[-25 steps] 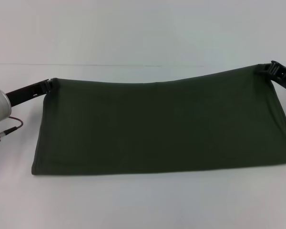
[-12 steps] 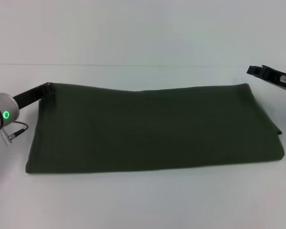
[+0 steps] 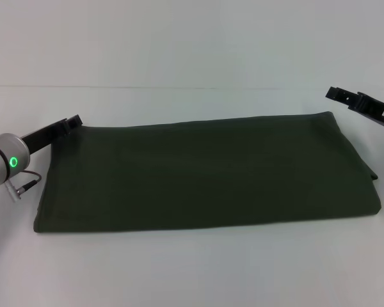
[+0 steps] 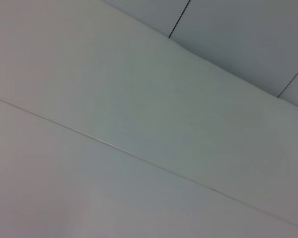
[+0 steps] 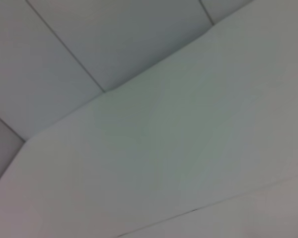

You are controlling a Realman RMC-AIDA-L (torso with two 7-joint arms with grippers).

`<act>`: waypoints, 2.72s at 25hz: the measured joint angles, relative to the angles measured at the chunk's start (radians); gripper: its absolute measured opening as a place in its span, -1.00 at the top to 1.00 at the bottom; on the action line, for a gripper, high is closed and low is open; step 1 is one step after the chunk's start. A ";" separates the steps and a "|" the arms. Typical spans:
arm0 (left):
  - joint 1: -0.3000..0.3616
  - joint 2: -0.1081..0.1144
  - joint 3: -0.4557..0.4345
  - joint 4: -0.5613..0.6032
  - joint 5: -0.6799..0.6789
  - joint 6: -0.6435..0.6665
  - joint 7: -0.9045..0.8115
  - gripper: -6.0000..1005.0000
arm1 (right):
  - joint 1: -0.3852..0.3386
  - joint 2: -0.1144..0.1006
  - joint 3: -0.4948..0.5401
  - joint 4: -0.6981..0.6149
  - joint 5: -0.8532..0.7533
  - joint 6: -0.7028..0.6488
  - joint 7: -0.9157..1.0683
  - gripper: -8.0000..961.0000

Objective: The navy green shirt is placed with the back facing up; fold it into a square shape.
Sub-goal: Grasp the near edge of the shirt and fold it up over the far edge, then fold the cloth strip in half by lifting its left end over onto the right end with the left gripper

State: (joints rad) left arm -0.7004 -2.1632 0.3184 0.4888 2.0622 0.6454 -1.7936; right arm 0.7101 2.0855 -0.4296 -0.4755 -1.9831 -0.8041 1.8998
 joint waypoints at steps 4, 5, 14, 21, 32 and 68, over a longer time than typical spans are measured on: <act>0.000 0.000 0.000 -0.003 0.003 -0.006 0.000 0.22 | -0.027 0.000 0.001 0.000 0.033 -0.066 -0.024 -0.44; 0.000 0.001 0.000 -0.005 0.005 -0.012 0.000 0.17 | -0.032 0.000 0.001 0.000 0.034 -0.073 -0.024 -0.52; 0.030 0.008 -0.005 0.015 0.003 0.025 -0.042 -0.46 | -0.068 -0.001 0.006 -0.006 0.048 -0.117 -0.029 -0.90; 0.105 0.003 -0.027 0.082 -0.074 0.128 -0.041 -0.65 | -0.080 -0.009 0.009 -0.008 0.079 -0.211 -0.101 -0.90; 0.163 0.033 -0.027 0.127 -0.053 0.510 -0.244 -0.65 | -0.102 -0.014 -0.096 -0.012 0.078 -0.483 -0.420 -0.87; 0.146 0.073 0.021 0.175 0.144 0.490 -0.375 -0.71 | -0.169 -0.012 -0.257 -0.029 0.078 -0.476 -0.616 -0.87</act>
State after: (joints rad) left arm -0.5543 -2.0898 0.3399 0.6639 2.2066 1.1350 -2.1687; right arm 0.5409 2.0740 -0.6863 -0.5042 -1.9051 -1.2801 1.2837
